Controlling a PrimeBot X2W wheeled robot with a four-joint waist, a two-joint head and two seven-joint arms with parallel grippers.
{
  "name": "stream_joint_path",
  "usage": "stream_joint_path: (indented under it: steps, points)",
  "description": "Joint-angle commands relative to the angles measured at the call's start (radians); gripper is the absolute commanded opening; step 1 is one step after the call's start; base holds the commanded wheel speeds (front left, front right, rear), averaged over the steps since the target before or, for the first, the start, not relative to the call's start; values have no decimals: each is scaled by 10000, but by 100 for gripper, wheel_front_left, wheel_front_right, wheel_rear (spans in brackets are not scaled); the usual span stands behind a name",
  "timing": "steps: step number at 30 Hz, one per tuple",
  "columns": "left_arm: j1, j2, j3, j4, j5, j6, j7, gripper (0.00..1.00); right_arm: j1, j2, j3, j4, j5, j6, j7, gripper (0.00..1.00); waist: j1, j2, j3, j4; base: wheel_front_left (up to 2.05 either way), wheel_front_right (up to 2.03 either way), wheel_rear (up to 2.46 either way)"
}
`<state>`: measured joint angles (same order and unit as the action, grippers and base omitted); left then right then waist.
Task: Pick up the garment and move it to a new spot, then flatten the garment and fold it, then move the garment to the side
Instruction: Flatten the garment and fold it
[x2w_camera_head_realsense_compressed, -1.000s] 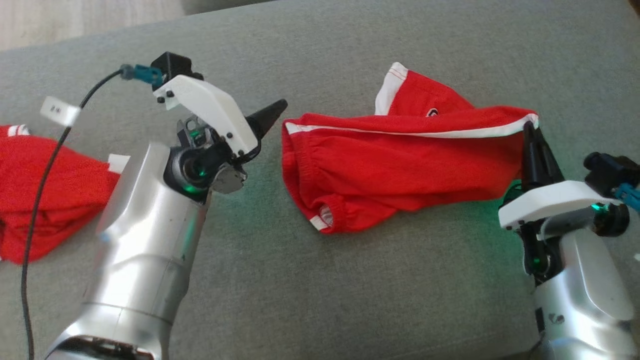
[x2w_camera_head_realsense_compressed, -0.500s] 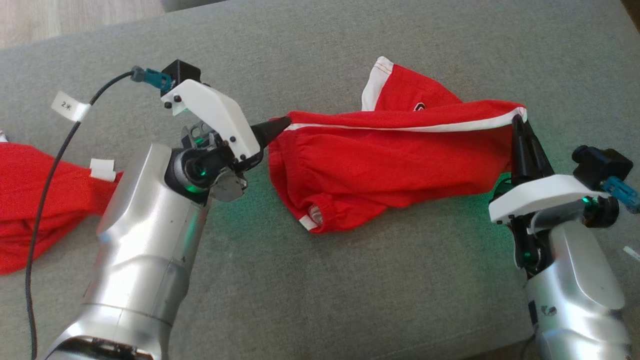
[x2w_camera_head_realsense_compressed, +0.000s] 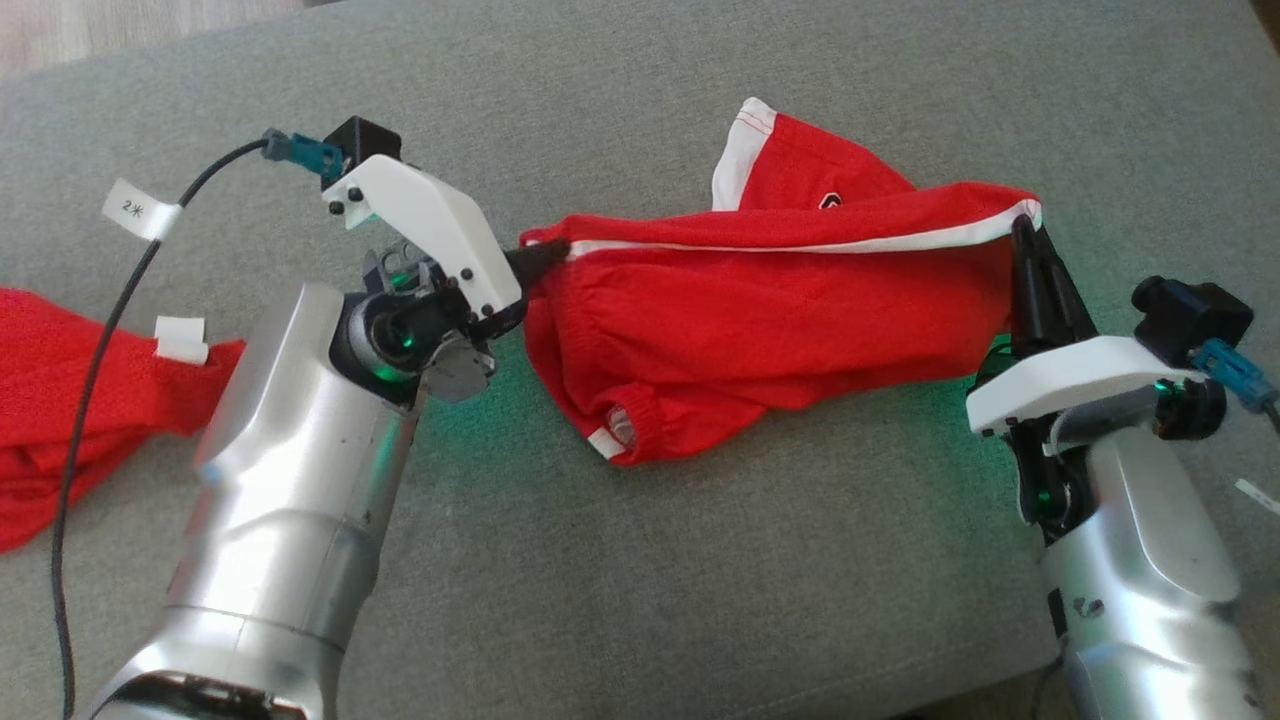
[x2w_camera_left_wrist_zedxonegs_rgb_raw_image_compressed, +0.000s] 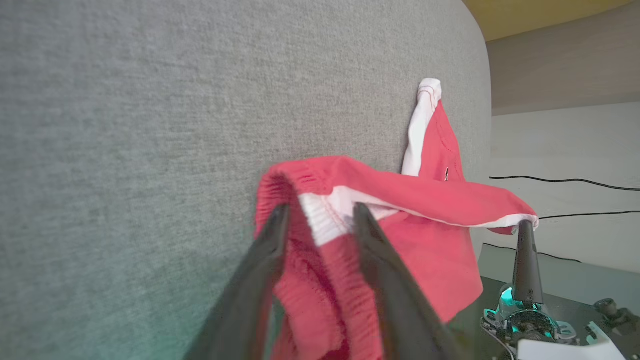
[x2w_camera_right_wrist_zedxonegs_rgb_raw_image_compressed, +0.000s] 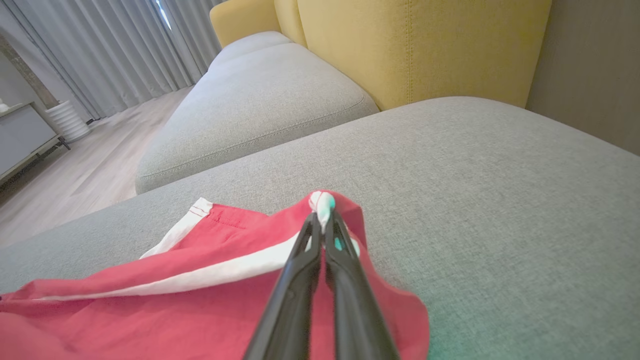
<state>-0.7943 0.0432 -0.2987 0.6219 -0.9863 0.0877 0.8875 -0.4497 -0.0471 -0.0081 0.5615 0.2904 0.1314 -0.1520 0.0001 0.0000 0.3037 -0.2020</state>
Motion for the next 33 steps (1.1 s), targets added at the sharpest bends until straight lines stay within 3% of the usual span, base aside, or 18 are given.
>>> stream_joint_path:
  steps: [1, 12, 19, 24, 33]
  points:
    - [-450, 262, 226, -378, -54, -35, -42, 1, -265, -38, 233, -248, 45, -7, -160, 0, -1, 0, 1, -2, 0, 0, 0]
    - [-601, 258, 301, -321, -171, -515, -507, 0, -369, -170, 294, -47, 32, -7, -218, 0, -1, 0, -291, 145, 0, 0, 0]
    - [-755, 249, 325, -724, -232, -1485, -1275, 0, -624, -655, 580, -329, 50, -7, 25, 0, -1, 0, -816, 402, 0, 0, 0]
    - [-841, 773, 35, -1337, 394, -2041, -2377, 0, -1189, -1276, 1212, -888, 452, -7, 486, 0, -1, 0, -1393, 721, 0, 0, 0]
    - [-282, 1596, -424, -2241, 1284, -2177, -4907, 0, -2007, -2396, 2611, -1563, 2405, -7, 1614, 0, -1, 0, -2472, 1732, 0, 0, 0]
